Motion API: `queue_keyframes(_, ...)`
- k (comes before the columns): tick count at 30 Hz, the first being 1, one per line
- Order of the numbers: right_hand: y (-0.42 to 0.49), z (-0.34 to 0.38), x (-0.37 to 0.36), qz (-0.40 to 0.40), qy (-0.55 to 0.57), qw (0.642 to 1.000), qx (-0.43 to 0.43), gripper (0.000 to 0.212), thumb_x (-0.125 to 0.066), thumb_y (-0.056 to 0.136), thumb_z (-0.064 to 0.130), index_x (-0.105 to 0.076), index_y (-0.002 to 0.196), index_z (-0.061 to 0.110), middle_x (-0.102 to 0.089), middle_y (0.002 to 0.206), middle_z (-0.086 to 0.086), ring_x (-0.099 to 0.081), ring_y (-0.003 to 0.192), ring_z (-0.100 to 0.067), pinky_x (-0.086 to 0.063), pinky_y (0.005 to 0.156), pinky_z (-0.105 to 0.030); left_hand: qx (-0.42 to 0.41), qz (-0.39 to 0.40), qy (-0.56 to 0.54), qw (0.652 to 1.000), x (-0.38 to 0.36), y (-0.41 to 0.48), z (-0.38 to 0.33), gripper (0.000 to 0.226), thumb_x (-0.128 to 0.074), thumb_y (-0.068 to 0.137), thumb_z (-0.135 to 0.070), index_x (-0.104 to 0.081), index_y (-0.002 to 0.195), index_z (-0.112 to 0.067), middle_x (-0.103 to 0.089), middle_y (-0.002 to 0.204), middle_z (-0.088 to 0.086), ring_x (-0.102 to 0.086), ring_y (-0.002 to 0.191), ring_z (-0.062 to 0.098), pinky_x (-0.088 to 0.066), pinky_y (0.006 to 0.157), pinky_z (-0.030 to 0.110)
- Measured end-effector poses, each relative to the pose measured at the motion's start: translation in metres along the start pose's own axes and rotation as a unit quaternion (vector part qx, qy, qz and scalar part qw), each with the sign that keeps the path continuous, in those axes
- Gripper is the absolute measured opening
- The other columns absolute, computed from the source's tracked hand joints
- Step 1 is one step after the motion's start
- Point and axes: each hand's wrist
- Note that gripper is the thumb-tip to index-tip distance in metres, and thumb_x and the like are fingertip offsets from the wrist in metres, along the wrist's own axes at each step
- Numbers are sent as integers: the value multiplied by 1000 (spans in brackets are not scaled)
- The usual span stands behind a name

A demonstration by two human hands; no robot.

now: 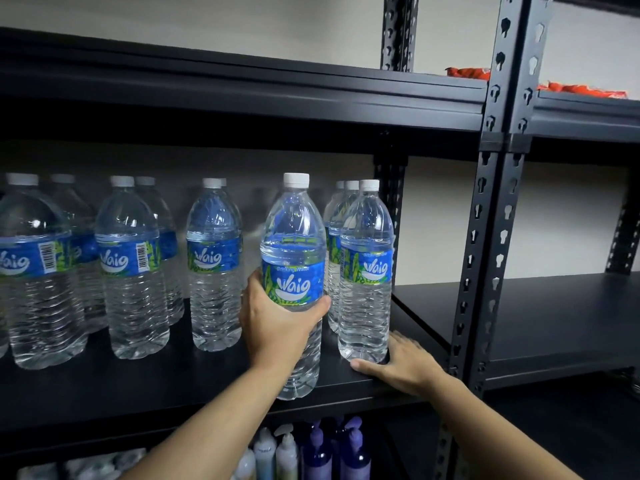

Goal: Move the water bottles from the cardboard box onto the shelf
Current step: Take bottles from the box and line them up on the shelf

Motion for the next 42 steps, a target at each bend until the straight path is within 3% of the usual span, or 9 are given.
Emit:
queue_keyframes(5,-2,1,-2,-5,-23,1000,-14,115,-20,52,103,-32,147,38,-41,151,8,-36,140,-16,-26,116,-43,-6,-7,-2,1000,-9,10,-7,81,-93,45,-43,-52,111,-23,-65,107,-3,-61,100,22,-50,84,33)
queue_keyframes(11,-2,0,-3,-9,-19,1000,-23,117,-20,50,104,-34,145,38,-42,149,9,-36,139,-14,-26,116,-42,12,10,-33,999,-22,28,-12,80,-95,51,-35,-52,116,-17,-63,107,-4,-57,92,15,-39,77,23)
queue_keyframes(17,-2,2,-1,9,-15,1000,-24,119,-20,49,105,-31,147,38,-39,152,9,-34,141,-15,-24,117,-43,28,30,-6,999,-32,28,15,86,-93,49,-42,-50,120,-19,-63,114,0,-60,106,23,-50,88,33)
queue_keyframes(23,-4,6,4,15,-1,999,-35,119,-23,46,104,-33,146,42,-40,150,10,-35,139,-15,-25,116,-38,17,84,31,996,-30,20,27,105,-91,54,-45,-36,141,-20,-51,135,-1,-49,125,21,-42,100,36)
queue_keyframes(30,-12,19,13,3,14,998,-54,81,-56,71,81,-41,140,43,-48,142,11,-41,134,-18,-29,108,-33,93,131,-11,987,-26,-5,68,89,-95,50,-34,-47,125,-24,-63,112,-8,-61,104,15,-41,85,22)
queue_keyframes(35,-9,13,8,7,29,996,-82,93,-50,58,93,-42,136,42,-50,139,13,-45,131,-21,-34,107,-36,123,193,-31,973,-25,0,82,101,-96,39,-32,-42,125,-35,-65,112,-11,-65,102,12,-51,90,29)
queue_keyframes(37,-9,12,7,6,25,997,-77,94,-47,58,94,-41,136,43,-51,138,12,-45,130,-19,-33,107,-35,135,216,-40,966,-24,2,87,103,-94,33,-31,-41,120,-39,-67,111,-10,-67,100,12,-57,83,30)
queue_keyframes(39,-10,13,7,2,20,997,-73,90,-48,62,92,-41,137,42,-51,138,12,-45,130,-19,-32,108,-35,140,228,-46,962,-23,3,91,101,-93,32,-29,-43,119,-38,-68,110,-10,-68,98,9,-53,73,20)
queue_keyframes(42,-11,14,5,-4,17,997,-79,93,-45,59,95,-40,137,43,-50,138,15,-46,130,-20,-35,108,-37,139,215,-39,966,-24,4,94,97,-92,31,-31,-46,115,-38,-69,107,-11,-68,98,9,-56,82,26)
Point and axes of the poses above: each hand's wrist, its own y-axis towards the middle knuckle, its own x-axis out of the back of the hand, z = x × y
